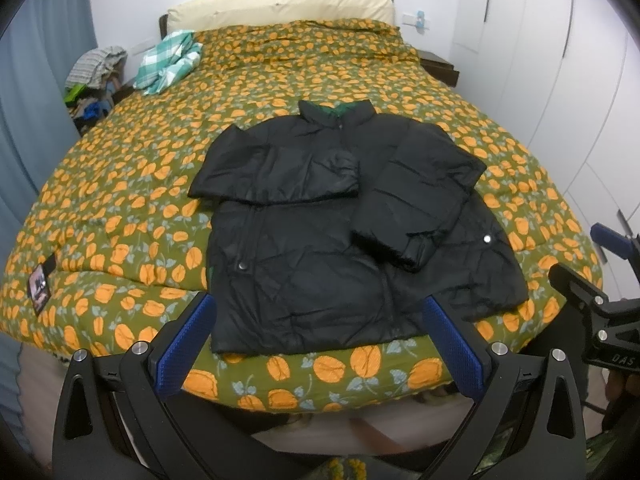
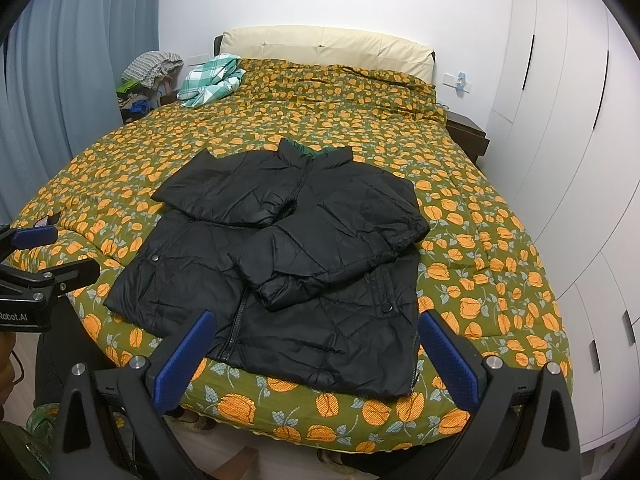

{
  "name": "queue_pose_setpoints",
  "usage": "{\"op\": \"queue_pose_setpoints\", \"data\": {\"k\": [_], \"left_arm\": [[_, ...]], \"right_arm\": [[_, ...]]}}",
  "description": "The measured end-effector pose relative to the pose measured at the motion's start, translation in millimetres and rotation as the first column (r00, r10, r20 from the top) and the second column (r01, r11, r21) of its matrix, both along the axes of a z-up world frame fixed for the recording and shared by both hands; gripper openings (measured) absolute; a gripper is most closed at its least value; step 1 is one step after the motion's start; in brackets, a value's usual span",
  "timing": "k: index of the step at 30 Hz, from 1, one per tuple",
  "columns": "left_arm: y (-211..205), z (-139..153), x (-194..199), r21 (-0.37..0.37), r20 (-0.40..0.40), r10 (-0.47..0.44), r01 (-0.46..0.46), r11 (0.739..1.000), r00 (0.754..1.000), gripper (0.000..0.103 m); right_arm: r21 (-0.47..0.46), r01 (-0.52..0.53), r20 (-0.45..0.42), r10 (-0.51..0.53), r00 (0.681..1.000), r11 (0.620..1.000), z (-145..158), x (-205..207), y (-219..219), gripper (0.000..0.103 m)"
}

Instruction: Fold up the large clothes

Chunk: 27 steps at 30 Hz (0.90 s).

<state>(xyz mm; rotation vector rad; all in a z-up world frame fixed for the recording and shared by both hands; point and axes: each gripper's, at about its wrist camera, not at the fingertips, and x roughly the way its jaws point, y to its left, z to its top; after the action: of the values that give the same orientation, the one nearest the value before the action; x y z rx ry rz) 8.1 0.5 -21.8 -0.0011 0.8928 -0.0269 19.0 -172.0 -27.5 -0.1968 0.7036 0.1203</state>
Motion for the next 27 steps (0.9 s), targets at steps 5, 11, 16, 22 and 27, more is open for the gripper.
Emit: {"op": "queue_pose_setpoints", "data": {"k": [5,11,16,22,27], "left_arm": [[-0.2,-0.6,1.6,-0.003,-0.008,0.001,-0.001,1.0,1.0,0.102],[0.1,-0.8,1.3,-0.003,-0.007,0.001,-0.001,1.0,1.0,0.102],[-0.3,-0.7,1.5,-0.002,-0.01,0.002,-0.002,1.0,1.0,0.102],[-0.4,-0.7,1.6,-0.002,-0.01,0.002,-0.002,1.0,1.0,0.102],[-0.5,-0.7,1.3,-0.002,-0.009,0.001,-0.001,1.0,1.0,0.102]], "right_arm": [[0.0,0.0,-0.001,0.0,1.0,1.0,0.0,-0.2,0.1,0.103],[0.0,0.0,0.0,0.0,1.0,1.0,0.1,0.2,0.1,0.103],[0.0,0.0,-0.001,0.0,1.0,1.0,0.3,0.9,0.0,0.103],[0.0,-0.001,-0.003,0.001,1.0,1.0,-1.1,-0.1,0.7,0.103],[0.0,-0.001,-0.002,0.001,1.0,1.0,-2.9,-0.9,1.7,0.103]]}}
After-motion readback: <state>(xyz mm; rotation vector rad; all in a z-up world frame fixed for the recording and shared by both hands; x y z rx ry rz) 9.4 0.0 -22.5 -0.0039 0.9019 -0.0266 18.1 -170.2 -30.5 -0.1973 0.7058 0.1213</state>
